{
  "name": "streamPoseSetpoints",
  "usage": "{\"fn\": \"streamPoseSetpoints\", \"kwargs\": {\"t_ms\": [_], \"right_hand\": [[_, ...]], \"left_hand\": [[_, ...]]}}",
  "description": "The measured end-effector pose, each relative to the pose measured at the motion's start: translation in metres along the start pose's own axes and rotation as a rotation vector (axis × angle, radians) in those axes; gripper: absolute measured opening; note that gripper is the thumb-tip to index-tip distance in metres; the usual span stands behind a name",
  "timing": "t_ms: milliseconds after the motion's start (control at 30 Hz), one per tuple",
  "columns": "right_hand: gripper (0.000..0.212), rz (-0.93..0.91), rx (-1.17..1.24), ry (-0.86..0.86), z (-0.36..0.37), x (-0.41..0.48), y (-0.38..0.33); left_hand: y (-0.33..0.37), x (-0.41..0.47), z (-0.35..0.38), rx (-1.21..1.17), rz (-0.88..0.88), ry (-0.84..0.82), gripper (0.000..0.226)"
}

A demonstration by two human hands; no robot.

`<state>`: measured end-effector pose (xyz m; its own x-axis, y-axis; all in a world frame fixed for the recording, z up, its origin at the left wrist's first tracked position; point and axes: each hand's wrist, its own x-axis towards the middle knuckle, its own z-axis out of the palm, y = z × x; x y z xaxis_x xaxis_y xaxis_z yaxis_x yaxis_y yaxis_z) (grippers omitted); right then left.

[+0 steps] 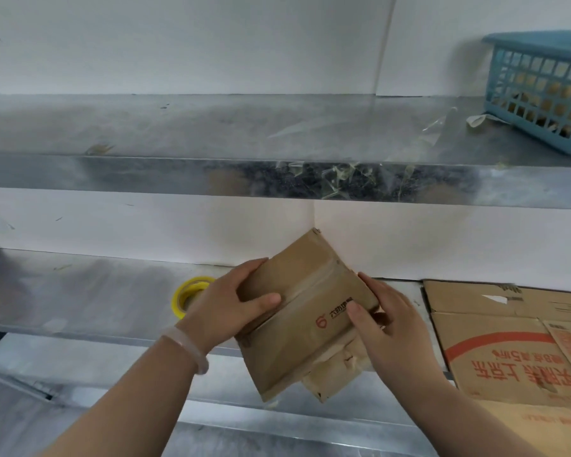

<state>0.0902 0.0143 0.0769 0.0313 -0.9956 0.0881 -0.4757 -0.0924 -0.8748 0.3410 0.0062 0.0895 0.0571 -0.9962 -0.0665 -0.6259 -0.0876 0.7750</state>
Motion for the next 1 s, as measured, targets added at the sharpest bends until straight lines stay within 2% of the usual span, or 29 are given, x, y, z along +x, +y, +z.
{"fn": "streamPoseSetpoints", "kwargs": {"t_ms": [133, 200, 267, 333, 467, 600, 767, 833, 1000], "right_hand": [[0.04, 0.071, 0.083, 0.043, -0.003, 0.004, 0.0], [0.037, 0.097, 0.119, 0.021, -0.005, 0.002, 0.0], [0.033, 0.072, 0.158, 0.015, -0.007, -0.003, -0.003], [0.031, 0.006, 0.161, 0.016, -0.01, -0.01, -0.011], [0.041, -0.179, 0.105, 0.022, -0.014, -0.022, -0.027], [0.039, -0.33, 0.08, 0.039, -0.019, -0.027, -0.033], [0.037, -0.624, -0.045, 0.1, -0.021, -0.022, -0.029], [0.036, -0.688, -0.063, 0.118, -0.021, -0.02, -0.024], [0.035, -0.766, -0.112, 0.072, -0.017, -0.014, -0.01]], "left_hand": [[0.006, 0.0, 0.0, -0.006, -0.011, 0.086, 0.039], [0.003, -0.009, 0.002, -0.054, -0.006, 0.114, 0.046], [0.002, -0.02, 0.003, -0.089, 0.025, 0.093, 0.062], [0.003, -0.029, 0.002, -0.075, 0.051, 0.043, 0.075], [0.008, -0.049, -0.004, -0.067, 0.094, 0.024, 0.085], [0.011, -0.077, -0.006, -0.072, 0.153, 0.129, 0.096], [0.009, -0.087, 0.001, -0.023, 0.267, 0.214, 0.112], [0.007, -0.085, 0.005, -0.029, 0.312, 0.225, 0.109], [0.002, -0.08, 0.01, -0.185, 0.308, 0.25, 0.079]]}}
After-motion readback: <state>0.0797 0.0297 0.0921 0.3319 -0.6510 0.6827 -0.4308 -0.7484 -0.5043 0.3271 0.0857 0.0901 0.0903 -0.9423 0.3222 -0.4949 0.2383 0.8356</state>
